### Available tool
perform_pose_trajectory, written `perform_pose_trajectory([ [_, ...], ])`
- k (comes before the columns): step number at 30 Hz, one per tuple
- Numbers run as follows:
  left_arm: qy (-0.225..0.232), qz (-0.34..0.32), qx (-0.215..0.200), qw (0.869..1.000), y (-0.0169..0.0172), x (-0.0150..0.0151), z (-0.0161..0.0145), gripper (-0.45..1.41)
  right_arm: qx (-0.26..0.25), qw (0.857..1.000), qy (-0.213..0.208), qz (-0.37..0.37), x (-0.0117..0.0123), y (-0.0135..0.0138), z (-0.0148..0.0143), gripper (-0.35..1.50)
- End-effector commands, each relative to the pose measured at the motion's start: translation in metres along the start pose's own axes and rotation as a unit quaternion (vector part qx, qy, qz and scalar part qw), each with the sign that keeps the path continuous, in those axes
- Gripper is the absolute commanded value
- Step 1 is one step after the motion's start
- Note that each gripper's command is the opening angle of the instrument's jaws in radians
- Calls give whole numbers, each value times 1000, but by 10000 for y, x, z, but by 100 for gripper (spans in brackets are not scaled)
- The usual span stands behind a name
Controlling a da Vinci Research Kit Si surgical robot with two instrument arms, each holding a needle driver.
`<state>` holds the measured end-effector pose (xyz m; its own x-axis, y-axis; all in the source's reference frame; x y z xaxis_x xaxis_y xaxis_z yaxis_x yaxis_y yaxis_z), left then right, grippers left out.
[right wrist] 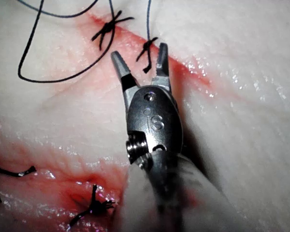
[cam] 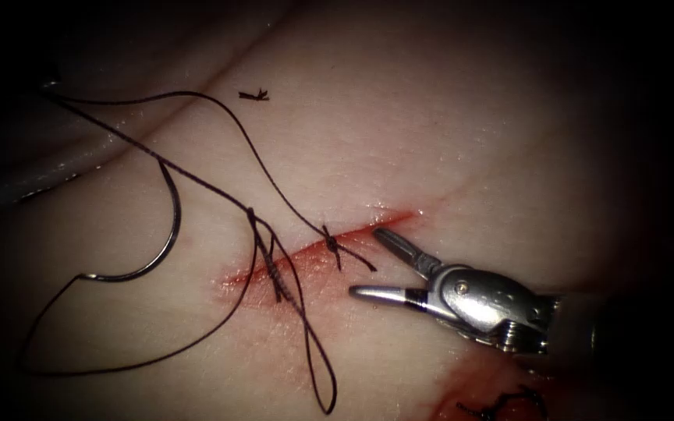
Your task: Wound Closure
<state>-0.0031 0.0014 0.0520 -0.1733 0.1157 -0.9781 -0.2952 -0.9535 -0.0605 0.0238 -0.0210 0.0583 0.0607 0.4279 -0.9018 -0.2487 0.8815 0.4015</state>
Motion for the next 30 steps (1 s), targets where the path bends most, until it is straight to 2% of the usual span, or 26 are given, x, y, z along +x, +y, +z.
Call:
perform_pose_trajectory([
  [1, 1, -2, 0, 1000, 4, -6, 5, -45, 2, 1000, 0, 2, -3, -6, 6, 115],
  [2, 16, 1, -11, 1000, 15, 14, 11, -45, -4, 1000, -2, 4, 1, -6, 3, 115],
  [7, 44, -6, -21, 999, 29, 59, 19, -45, -22, 1000, -8, 7, 9, 0, 2, 110],
  [8, 55, -6, -22, 998, 31, 77, 20, -45, -30, 999, -17, 2, 12, 2, 4, 108],
  [14, 70, -8, -21, 997, 33, 116, 23, -45, -50, 996, -53, -42, 14, 12, 16, 100],
  [19, 72, -6, -19, 997, 37, 133, 34, -45, -56, 992, -85, -74, 9, 11, 43, 100],
  [30, 78, -6, -16, 997, 48, 140, 53, -45, -53, 990, -97, -85, 8, 4, 71, 100],
])
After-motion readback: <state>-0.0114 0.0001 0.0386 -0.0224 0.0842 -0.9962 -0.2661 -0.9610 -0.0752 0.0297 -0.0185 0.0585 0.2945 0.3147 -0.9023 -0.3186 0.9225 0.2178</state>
